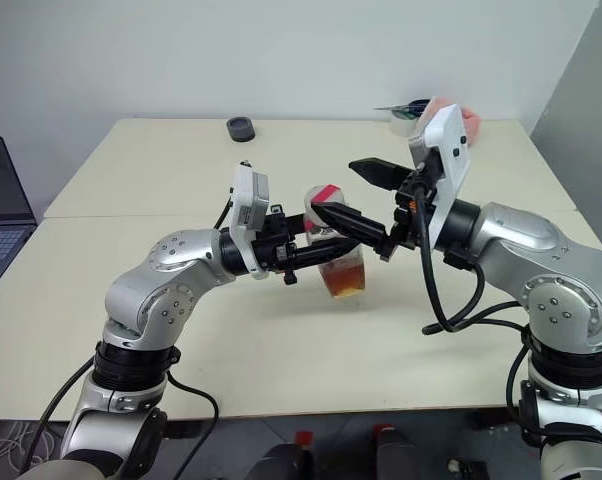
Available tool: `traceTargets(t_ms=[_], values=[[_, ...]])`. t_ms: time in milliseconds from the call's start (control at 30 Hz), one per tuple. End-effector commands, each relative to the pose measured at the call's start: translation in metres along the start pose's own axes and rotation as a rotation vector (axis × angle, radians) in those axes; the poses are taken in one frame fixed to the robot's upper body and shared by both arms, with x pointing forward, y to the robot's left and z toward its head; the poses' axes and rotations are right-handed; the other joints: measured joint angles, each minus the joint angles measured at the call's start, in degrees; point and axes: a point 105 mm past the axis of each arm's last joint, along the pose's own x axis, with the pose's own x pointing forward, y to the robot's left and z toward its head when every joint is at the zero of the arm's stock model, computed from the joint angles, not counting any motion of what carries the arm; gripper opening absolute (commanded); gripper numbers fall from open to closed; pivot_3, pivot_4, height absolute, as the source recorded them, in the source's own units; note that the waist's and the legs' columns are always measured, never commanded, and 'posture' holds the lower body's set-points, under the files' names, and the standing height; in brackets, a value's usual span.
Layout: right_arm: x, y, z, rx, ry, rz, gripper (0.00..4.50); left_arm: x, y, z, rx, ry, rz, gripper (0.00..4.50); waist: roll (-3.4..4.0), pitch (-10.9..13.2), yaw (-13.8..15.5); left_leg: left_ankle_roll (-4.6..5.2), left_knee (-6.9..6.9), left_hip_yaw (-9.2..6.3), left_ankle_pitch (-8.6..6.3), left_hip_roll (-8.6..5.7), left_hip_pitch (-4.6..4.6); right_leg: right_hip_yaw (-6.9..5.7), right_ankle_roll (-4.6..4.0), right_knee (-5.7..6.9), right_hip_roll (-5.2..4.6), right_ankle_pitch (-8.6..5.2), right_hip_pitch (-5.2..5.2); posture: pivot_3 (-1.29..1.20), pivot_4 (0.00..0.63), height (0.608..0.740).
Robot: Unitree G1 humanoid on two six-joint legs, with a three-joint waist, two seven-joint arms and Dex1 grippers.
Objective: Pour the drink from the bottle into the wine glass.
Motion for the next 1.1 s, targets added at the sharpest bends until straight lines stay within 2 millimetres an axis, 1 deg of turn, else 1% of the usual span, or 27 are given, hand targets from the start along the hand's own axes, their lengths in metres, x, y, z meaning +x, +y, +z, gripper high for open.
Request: traceTargets(t_ms=[33,533,933,1100], values=[[0.002,0.001,0.005,-0.027,-0.026,-0.010,4.48,0.000,-0.004,0.016,0.063,-0.045,-0.023,1.95,0.00,0.0,0.0,0.00,0.00,0.00,0.00,0.00,0.00,0.00,0.00,0.00,0.00,0.00,0.00,0.00,0.150,0.740],[0.008,-0.001,0.003,-0.035,-0.029,-0.015,4.48,0.001,-0.003,0.017,0.062,-0.044,-0.020,1.95,0.00,0.0,0.0,0.00,0.00,0.00,0.00,0.00,0.00,0.00,0.00,0.00,0.00,0.00,0.00,0.00,0.150,0.740],[-0.009,-0.017,0.001,-0.050,0.001,-0.091,4.48,0.000,-0.002,0.018,0.066,-0.044,-0.011,1.95,0.00,0.0,0.0,0.00,0.00,0.00,0.00,-0.01,0.00,0.00,0.00,-0.01,0.00,0.00,0.00,0.00,0.150,0.740],[-0.017,-0.020,0.000,-0.056,0.015,-0.113,4.48,0.001,-0.002,0.019,0.066,-0.046,-0.012,1.95,0.00,0.0,0.0,0.00,0.00,0.01,0.00,0.00,0.00,0.00,0.00,0.00,0.00,0.00,0.01,0.00,0.150,0.740]])
